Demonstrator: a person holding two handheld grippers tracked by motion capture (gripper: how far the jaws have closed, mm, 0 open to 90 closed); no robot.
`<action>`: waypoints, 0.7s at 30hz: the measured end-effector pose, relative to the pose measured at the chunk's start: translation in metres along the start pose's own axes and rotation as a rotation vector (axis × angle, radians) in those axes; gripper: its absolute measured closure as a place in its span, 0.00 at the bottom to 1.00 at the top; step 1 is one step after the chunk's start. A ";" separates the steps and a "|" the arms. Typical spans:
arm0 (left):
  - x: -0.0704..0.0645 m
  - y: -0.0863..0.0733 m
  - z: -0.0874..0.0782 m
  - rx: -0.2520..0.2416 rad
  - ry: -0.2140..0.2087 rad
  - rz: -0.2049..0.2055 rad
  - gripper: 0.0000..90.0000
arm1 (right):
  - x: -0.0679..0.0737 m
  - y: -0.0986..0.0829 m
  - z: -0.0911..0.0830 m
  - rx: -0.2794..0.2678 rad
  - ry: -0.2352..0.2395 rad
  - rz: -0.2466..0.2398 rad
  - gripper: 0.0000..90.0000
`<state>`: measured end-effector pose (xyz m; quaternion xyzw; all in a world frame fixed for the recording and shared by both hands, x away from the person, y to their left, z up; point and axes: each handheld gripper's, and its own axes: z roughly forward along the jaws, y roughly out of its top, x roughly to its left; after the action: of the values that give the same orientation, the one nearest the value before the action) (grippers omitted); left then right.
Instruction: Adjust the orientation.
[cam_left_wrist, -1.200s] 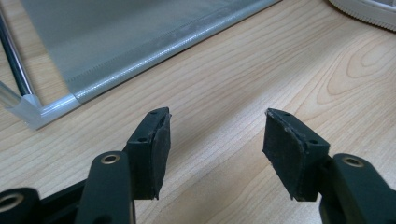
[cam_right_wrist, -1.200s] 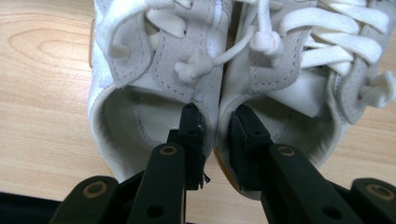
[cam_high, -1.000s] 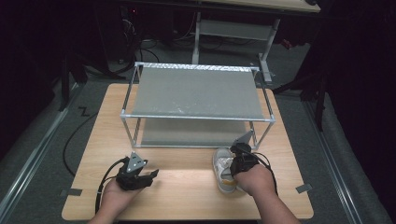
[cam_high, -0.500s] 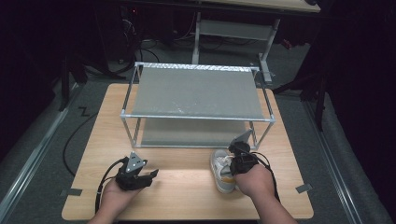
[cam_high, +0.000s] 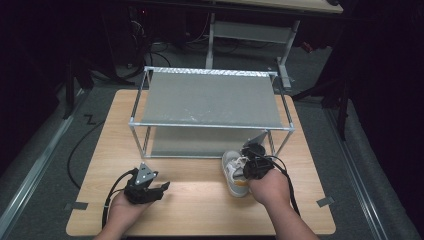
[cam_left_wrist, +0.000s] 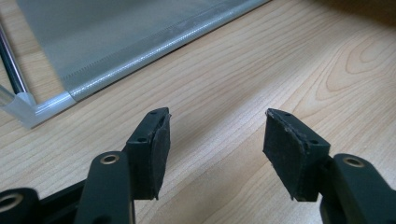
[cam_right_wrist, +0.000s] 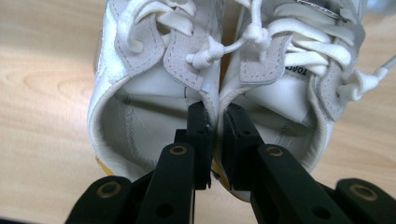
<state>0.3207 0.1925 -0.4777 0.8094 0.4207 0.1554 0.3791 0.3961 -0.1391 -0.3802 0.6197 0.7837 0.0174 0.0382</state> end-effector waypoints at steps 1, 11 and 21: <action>0.000 0.000 0.000 -0.001 0.000 0.001 0.46 | 0.000 0.003 -0.001 -0.025 -0.008 -0.002 0.91; 0.002 0.000 -0.002 -0.004 0.003 -0.002 0.46 | 0.005 0.024 0.006 -0.101 -0.028 -0.003 0.91; 0.001 0.000 -0.003 -0.003 -0.002 0.004 0.46 | 0.010 0.038 0.018 -0.121 -0.044 0.008 0.91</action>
<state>0.3200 0.1944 -0.4759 0.8099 0.4183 0.1560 0.3804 0.4322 -0.1213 -0.3956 0.6196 0.7778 0.0511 0.0927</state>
